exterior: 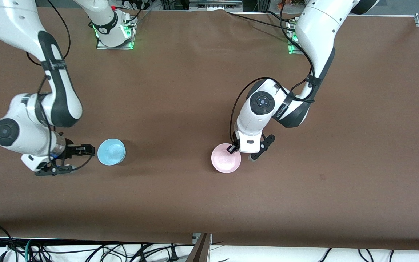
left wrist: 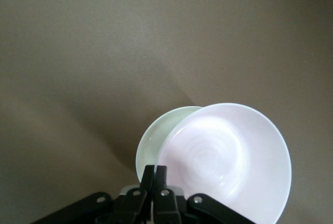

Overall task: Stack pink and blue bowls on white bowl
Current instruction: 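Grasp the blue bowl's rim with the right gripper while the left gripper holds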

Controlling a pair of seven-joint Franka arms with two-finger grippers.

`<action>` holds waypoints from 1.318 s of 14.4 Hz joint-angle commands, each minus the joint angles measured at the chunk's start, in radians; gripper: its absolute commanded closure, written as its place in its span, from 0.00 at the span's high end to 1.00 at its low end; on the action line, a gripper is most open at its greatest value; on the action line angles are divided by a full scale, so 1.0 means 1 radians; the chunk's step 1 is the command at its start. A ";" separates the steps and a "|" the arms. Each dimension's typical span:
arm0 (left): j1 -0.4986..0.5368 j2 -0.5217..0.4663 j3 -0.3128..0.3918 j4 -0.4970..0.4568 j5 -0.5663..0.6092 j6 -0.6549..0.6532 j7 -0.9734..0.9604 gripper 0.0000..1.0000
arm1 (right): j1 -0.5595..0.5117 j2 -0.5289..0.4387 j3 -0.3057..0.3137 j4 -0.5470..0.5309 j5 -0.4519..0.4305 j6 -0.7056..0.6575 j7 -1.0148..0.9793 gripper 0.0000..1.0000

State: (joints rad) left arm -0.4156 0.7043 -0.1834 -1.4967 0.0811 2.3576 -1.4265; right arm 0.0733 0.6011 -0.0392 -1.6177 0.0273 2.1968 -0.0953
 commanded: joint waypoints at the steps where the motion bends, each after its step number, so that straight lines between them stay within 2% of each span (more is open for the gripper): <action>1: -0.020 0.021 0.013 0.024 0.031 0.000 -0.038 0.00 | 0.016 0.000 0.001 -0.105 0.006 0.130 0.003 0.97; 4: -0.028 0.023 0.013 0.020 0.031 0.000 -0.045 0.00 | 0.020 0.000 0.001 -0.143 0.006 0.167 0.008 0.87; 11: -0.031 0.043 0.013 0.019 0.031 0.002 -0.045 0.00 | 0.017 0.009 0.001 -0.151 0.020 0.156 0.009 0.53; 19: -0.032 0.072 0.016 0.019 0.048 0.046 -0.068 0.00 | 0.016 0.009 0.001 -0.149 0.068 0.144 0.008 0.24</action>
State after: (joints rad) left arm -0.4325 0.7640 -0.1800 -1.4967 0.0902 2.3965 -1.4593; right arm 0.0930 0.6280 -0.0401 -1.7466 0.0726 2.3453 -0.0866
